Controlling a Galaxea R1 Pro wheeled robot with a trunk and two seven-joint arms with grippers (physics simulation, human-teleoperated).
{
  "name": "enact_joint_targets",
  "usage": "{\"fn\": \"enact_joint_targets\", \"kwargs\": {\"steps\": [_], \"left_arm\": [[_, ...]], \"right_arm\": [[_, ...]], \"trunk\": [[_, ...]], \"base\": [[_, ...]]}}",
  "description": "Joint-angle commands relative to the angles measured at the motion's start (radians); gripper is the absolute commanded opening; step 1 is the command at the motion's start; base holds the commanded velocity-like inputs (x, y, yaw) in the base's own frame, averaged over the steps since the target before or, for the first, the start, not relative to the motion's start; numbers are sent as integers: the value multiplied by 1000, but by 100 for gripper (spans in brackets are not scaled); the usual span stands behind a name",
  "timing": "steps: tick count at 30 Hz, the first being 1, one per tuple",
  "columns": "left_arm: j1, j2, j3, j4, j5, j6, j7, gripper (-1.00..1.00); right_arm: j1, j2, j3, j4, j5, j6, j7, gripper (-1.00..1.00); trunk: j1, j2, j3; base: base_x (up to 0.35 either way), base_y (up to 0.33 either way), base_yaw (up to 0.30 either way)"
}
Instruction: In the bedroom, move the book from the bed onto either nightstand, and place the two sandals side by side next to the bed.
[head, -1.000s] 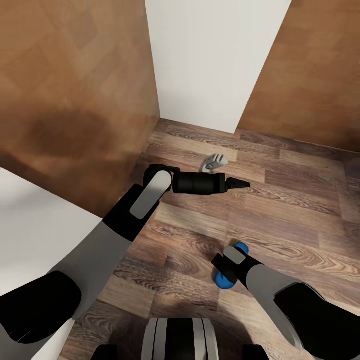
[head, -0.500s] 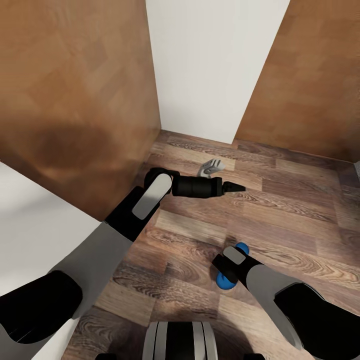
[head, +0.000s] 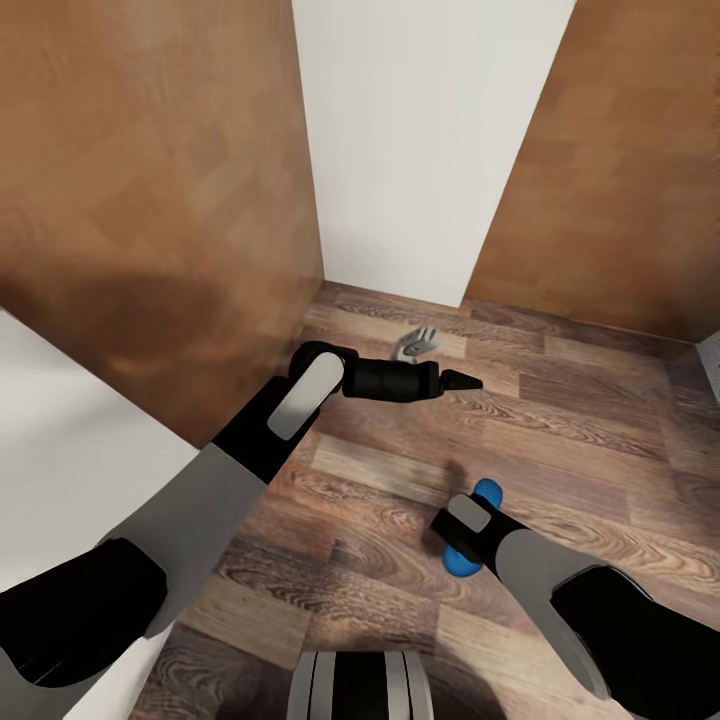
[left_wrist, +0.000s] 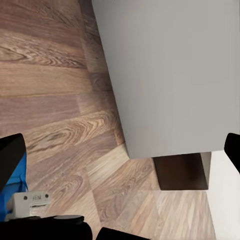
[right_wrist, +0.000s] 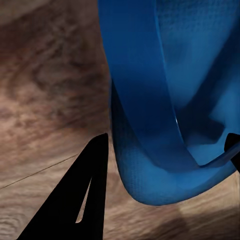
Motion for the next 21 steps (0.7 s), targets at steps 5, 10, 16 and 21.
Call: {"fn": "enact_joint_targets", "kwargs": {"steps": [5,10,16,21], "left_arm": [[-1,0,0,3,-9,2,-8,100],[-1,0,0,9,-9,2,-8,100],[-1,0,0,40,-10,2,-4,100],[-1,0,0,48,-14,2,18,100]], "right_arm": [[0,-13,4,-2,-5,8,-3,-100],[0,-21,3,-2,-2,8,-3,-100],[0,-31,3,-2,-1,9,-4,-100],[0,-42,3,-2,0,10,-4,-100]], "trunk": [[-2,1,19],[-5,2,40],[-7,4,68],[-10,5,92]], "base": [[0,0,-20],[0,0,-146],[0,0,-243],[0,0,-263]]}}
